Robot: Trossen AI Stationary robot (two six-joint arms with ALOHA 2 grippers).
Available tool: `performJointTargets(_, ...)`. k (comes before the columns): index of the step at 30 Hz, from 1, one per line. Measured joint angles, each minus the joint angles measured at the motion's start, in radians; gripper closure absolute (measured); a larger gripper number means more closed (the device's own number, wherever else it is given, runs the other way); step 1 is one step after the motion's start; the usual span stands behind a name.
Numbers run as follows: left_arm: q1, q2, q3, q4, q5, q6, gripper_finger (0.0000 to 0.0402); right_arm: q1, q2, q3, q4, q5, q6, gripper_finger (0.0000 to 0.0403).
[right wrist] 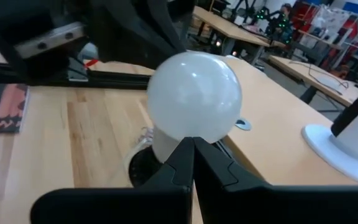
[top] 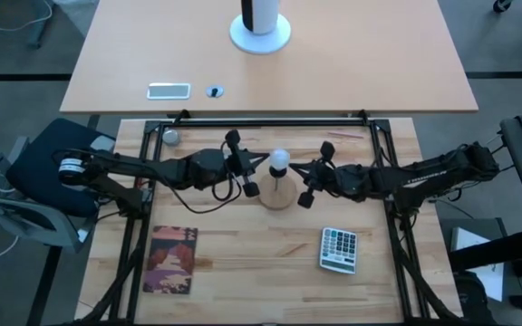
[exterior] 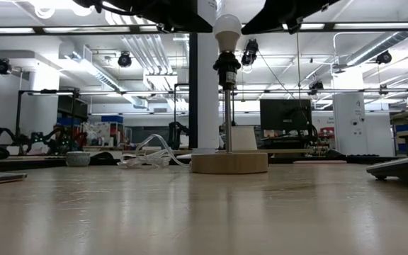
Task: Screw lightbulb
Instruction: Remove the lightbulb from the lamp
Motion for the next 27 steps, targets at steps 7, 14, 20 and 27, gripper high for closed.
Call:
performJointTargets(7,0.0,0.0,0.0,0.0,0.017,-0.007,0.0401,-0.031,0.0,0.0,0.0,0.003,0.001,0.0403)
performJointTargets(14,-0.015,-0.005,0.0,-0.001,0.067,-0.008,0.0401,-0.046,0.0,-0.001,0.0,0.01,0.002,0.0403)
performJointTargets(20,-0.016,-0.011,0.0,0.002,0.058,-0.008,0.0401,-0.027,-0.005,-0.001,-0.034,-0.004,0.028,0.0403)
performJointTargets(27,-0.001,-0.009,0.0,0.012,-0.084,-0.01,0.0401,0.009,-0.007,0.0,-0.014,-0.004,0.013,0.0403)
